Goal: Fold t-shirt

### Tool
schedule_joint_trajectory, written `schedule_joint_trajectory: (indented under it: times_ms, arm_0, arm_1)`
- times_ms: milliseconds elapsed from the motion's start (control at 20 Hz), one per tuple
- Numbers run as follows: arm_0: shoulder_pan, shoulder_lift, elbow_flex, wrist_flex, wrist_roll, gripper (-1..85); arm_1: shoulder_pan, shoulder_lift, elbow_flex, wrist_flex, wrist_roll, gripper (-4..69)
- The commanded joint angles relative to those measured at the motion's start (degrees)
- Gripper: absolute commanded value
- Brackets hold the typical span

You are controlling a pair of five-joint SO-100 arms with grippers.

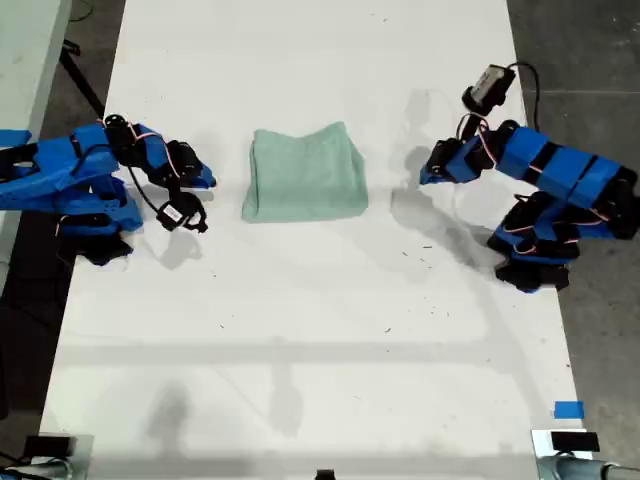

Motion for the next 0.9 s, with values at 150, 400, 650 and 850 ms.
schedule_joint_trajectory:
  times_ms: [150,400,650,850]
  arm_0:
    - [2.7,46.5,17.6,14.9,-4.5,0.1]
    - [9.1,47.6,20.3,19.2,-4.7,2.1]
    - [12.3,47.5,20.3,19.2,-4.2,2.3]
    - [12.8,47.5,20.3,19.2,-4.2,2.3]
  arm_1:
    - [-5.3,41.1,24.3,9.1,13.7,-1.1]
    - [-6.9,58.0,31.3,17.1,22.0,-1.1]
    - [-7.5,58.1,31.3,17.2,-12.2,-1.0]
    - [-7.6,58.1,31.3,17.2,-11.5,-1.0]
